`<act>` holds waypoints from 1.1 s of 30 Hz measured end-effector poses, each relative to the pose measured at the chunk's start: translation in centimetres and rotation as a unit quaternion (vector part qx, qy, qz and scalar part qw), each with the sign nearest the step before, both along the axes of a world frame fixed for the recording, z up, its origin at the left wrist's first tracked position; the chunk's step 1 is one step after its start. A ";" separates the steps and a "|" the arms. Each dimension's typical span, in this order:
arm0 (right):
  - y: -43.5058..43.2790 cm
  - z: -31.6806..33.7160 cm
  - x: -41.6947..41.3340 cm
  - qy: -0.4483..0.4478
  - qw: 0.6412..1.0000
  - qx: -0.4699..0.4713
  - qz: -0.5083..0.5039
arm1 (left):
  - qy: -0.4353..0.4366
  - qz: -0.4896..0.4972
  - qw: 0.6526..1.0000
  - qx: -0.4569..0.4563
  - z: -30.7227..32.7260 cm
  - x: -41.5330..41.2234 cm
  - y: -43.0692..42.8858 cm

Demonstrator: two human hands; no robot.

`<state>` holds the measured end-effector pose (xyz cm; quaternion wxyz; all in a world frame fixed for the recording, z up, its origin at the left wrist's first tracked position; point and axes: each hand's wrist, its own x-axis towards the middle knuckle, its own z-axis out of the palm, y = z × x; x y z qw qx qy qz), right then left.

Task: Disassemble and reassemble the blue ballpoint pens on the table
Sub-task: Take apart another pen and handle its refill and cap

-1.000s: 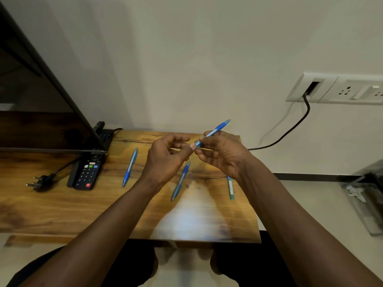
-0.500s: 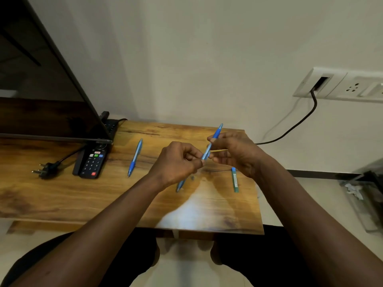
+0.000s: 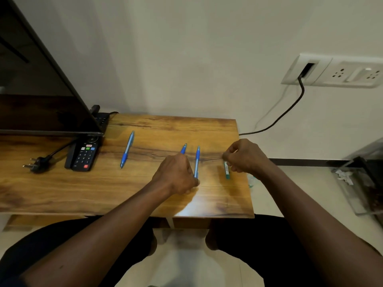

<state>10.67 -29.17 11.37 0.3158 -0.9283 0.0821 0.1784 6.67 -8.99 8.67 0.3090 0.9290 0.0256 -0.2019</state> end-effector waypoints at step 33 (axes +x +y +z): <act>0.7 -4.1 -1.6 -0.009 0.992 -0.127 0.027 | 0.026 0.010 0.998 0.062 -1.7 0.9 0.7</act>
